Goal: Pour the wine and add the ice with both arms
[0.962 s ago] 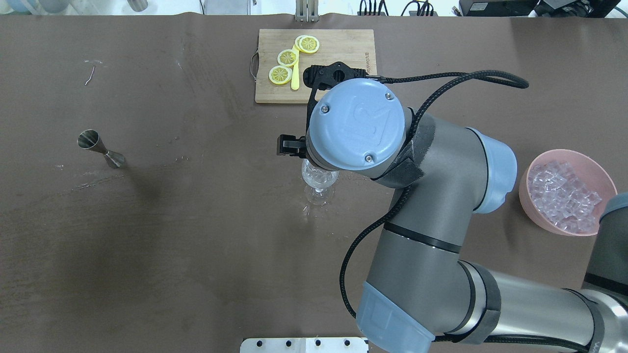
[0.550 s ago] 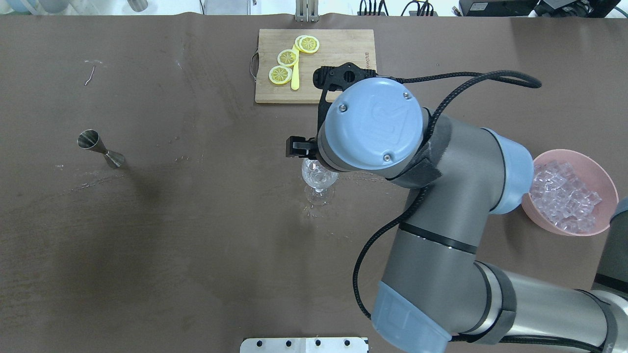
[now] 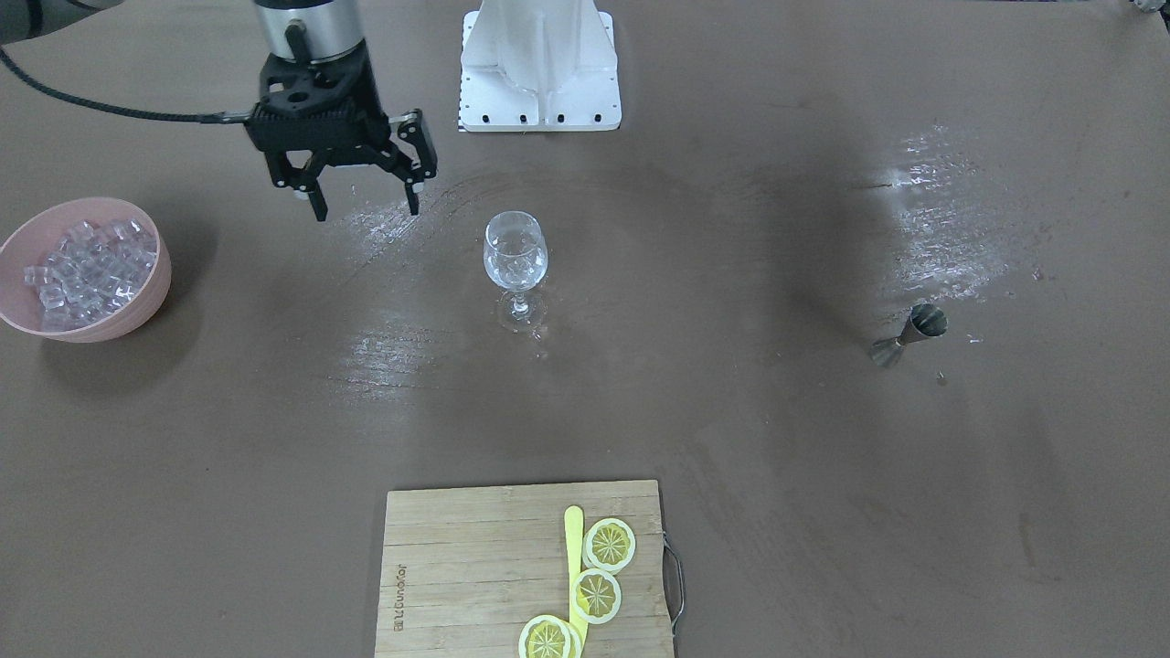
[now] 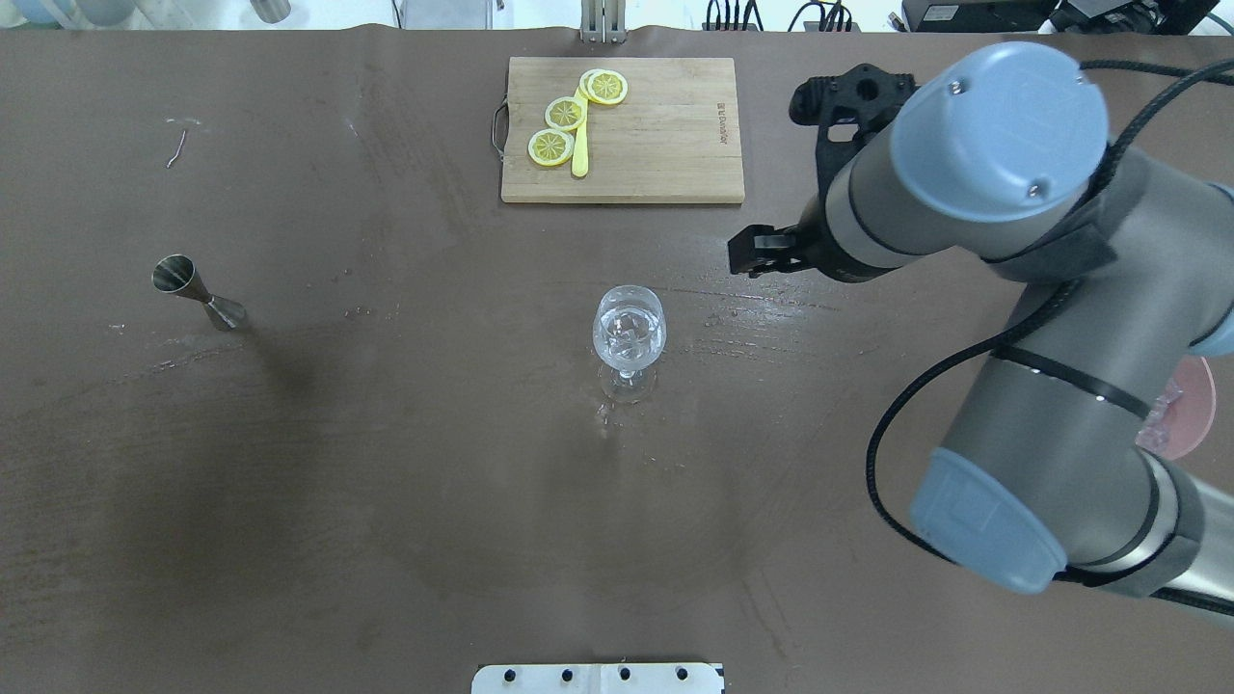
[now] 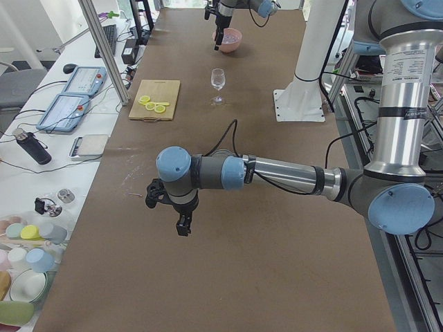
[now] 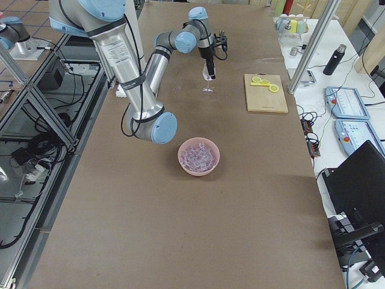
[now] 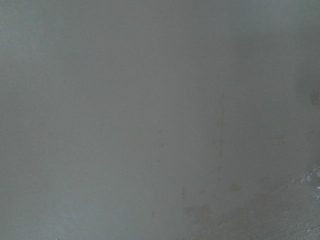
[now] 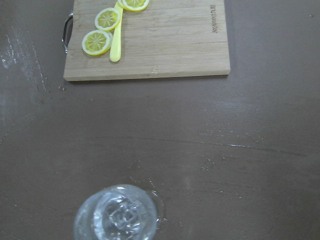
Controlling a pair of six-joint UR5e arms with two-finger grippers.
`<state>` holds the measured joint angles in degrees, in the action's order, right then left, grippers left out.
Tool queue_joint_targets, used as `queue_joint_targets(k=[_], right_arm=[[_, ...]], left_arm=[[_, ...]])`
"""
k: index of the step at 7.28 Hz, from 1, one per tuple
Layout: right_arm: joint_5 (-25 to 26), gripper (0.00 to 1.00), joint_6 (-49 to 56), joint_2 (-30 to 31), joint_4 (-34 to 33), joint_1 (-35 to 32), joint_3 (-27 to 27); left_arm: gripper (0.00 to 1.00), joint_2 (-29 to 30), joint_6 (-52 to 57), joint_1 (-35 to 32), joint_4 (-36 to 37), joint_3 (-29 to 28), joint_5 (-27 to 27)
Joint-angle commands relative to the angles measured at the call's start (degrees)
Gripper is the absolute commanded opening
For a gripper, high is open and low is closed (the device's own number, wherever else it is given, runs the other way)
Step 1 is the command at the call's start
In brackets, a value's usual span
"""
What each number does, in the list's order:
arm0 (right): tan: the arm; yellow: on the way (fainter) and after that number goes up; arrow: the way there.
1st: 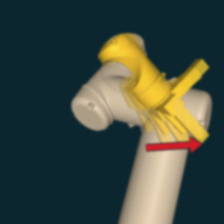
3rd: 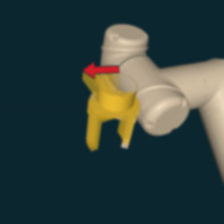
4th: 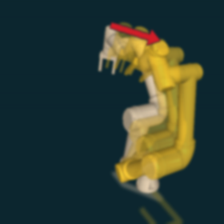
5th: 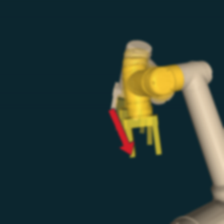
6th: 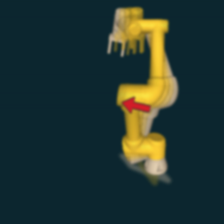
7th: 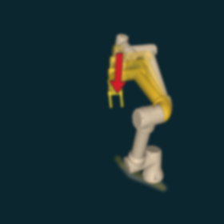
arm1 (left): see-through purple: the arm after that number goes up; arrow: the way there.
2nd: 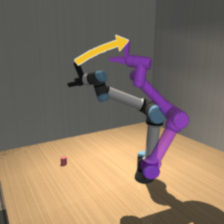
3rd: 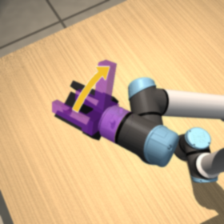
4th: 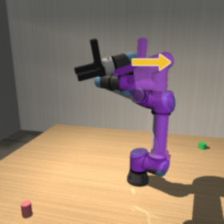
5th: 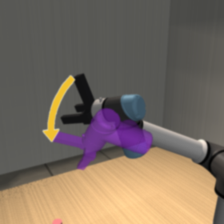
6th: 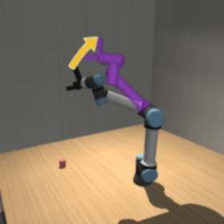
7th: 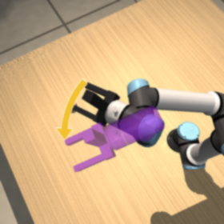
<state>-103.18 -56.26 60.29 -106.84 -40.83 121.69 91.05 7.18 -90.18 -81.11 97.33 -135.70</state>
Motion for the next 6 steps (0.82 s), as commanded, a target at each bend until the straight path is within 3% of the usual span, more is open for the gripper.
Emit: queue_joint_targets(k=[1, 5, 6], right_arm=[[-7.4, 1.0, 12.9, 8.3, 0.2, -9.5, 0.3], [-15.2, 1.0, 34.8, 30.4, 12.6, -25.6, 0.1], [-16.9, 1.0, 40.7, 33.8, 13.1, -29.3, -0.7]], left_arm=[[0.98, 0.0, 0.0, 0.0, 0.1, 0.1, 0.0], [0.98, 0.0, 0.0, 0.0, 0.0, 0.1, 0.0], [0.98, 0.0, 0.1, 0.0, 0.0, 0.1, 0.0]])
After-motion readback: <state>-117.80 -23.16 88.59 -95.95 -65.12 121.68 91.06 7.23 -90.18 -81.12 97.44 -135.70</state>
